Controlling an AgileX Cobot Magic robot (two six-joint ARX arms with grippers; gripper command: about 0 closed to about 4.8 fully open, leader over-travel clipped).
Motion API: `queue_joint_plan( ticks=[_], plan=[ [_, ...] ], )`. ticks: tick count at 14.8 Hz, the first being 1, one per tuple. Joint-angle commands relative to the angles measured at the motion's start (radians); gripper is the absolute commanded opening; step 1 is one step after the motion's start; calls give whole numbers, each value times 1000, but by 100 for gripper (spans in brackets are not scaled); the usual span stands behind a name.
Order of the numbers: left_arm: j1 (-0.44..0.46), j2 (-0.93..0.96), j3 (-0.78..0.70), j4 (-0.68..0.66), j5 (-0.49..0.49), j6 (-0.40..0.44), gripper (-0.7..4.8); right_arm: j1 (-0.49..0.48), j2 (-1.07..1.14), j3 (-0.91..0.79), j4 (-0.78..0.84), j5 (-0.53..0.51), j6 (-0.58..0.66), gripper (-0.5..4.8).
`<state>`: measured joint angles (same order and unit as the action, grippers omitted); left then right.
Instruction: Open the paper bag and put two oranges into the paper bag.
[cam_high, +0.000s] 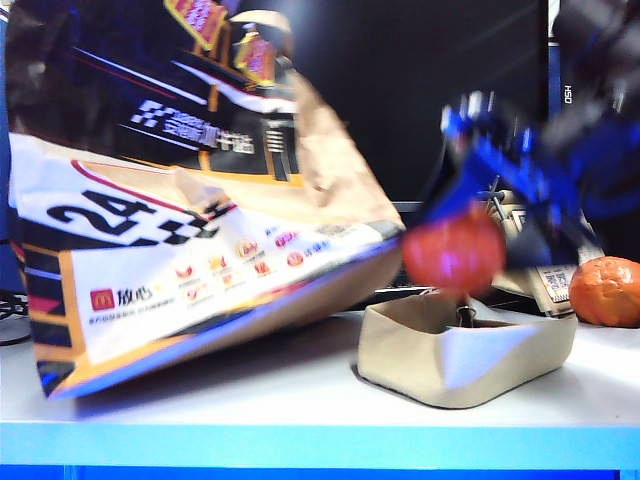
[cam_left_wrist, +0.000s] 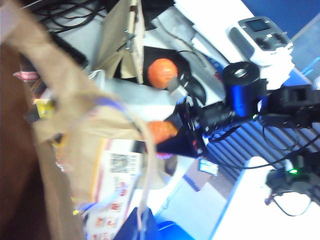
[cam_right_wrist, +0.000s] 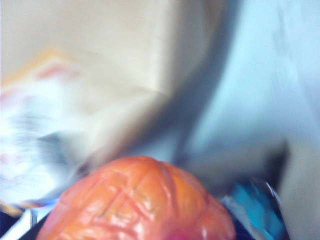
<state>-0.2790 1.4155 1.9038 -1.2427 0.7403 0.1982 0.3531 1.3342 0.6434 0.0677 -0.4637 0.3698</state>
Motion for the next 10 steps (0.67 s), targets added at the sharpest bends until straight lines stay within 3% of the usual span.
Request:
queue_joint_plan(
  ticks=[1, 5, 8, 10],
  plan=[
    [-1, -3, 3, 3, 54, 4, -6, -1, -72, 130, -148, 21, -6, -7],
    [-1, -3, 3, -24, 68, 13, -6, 0, -78, 467, -417, 8, -87, -7],
    [-1, -3, 3, -27, 101, 16, -5, 0, -62, 738, -432, -12, -86, -7],
    [-1, -2, 3, -27, 142, 32, -5, 0, -2, 918, -455, -103, -70, -7]
  ],
)
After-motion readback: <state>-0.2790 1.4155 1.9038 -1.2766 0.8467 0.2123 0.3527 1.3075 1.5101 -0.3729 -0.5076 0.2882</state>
